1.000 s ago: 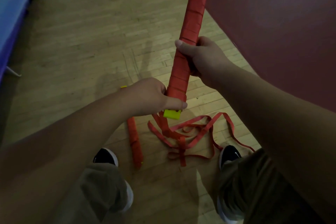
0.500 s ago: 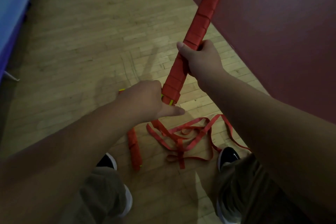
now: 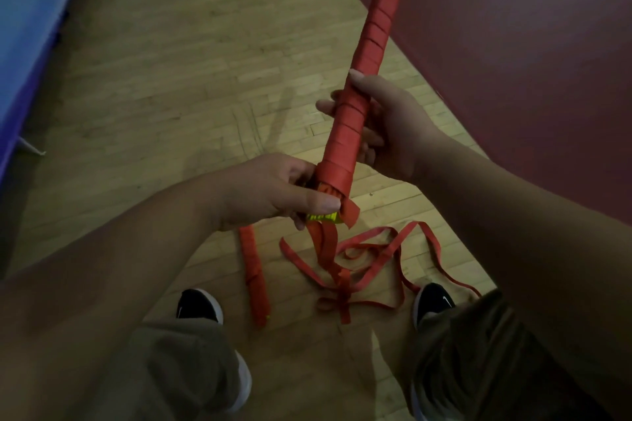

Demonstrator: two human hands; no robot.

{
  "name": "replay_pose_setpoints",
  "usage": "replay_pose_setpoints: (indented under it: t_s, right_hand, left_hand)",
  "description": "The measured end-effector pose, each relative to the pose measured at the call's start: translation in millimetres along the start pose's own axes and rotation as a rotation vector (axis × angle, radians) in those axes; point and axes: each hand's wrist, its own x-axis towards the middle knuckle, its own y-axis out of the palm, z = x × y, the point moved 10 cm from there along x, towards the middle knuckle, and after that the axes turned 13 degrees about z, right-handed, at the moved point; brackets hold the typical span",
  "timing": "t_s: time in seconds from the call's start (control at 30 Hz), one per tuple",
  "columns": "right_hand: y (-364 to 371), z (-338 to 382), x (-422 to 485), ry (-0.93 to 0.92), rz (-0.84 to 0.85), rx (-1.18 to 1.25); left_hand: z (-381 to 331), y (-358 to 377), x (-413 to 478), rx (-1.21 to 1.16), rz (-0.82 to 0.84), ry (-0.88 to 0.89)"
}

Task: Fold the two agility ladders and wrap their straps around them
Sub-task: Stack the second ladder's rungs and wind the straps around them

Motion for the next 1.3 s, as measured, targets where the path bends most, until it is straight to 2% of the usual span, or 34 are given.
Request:
replay_pose_setpoints:
  t_s: [0.1,0.17,0.33,0.47,0.63,0.8,0.97,1.07,1.17,1.3]
  right_hand:
    - [13.3,4.0,3.2,-0.006,0.171,0.065]
    - [14.2,5.0,5.8,0.002,0.182,0.047]
    - [11.7,-3.6,9.5,0.039,0.070,-0.022]
    - [6.5,-3.7,10.1,0.052,-0.053,-0.228]
    - [-5.3,-3.5,6.0,0.028,-0.206,-0.364]
    - [-13.6,-5.9,6.2,0.013,-0.316,-0.390]
    - [-17.7,-8.6,8.6,-0.014,-0.372,-0.341]
    - [-16.5,-6.8,7.0,-0.017,-0.378,-0.328]
    - [-16.4,-4.4,5.5,-0.027,-0.361,-0.315]
    - [-8.9,6.5,6.6,-0.071,-0.253,-0.190]
  left_hand:
    - [-2.6,3.4,-5.2,-0.028,0.061,0.055]
    - [-6.0,0.6,-9.8,0.074,0.051,0.034]
    - [-5.8,-10.5,-19.2,0.369,0.025,-0.146]
    - [1.0,-21.5,-19.8,0.523,-0.019,-0.245]
    - [15.4,-31.3,-10.9,0.667,-0.079,-0.327]
    - [20.7,-24.2,-10.6,0.569,-0.045,-0.333]
    - [18.0,-30.9,-4.6,0.696,-0.233,-0.370]
    - [17.6,-35.8,-3.1,0.648,-0.291,-0.365]
    - [17.7,-39.3,-4.0,0.501,-0.263,-0.311]
    - [8.6,-30.0,-6.0,0.152,-0.111,-0.094]
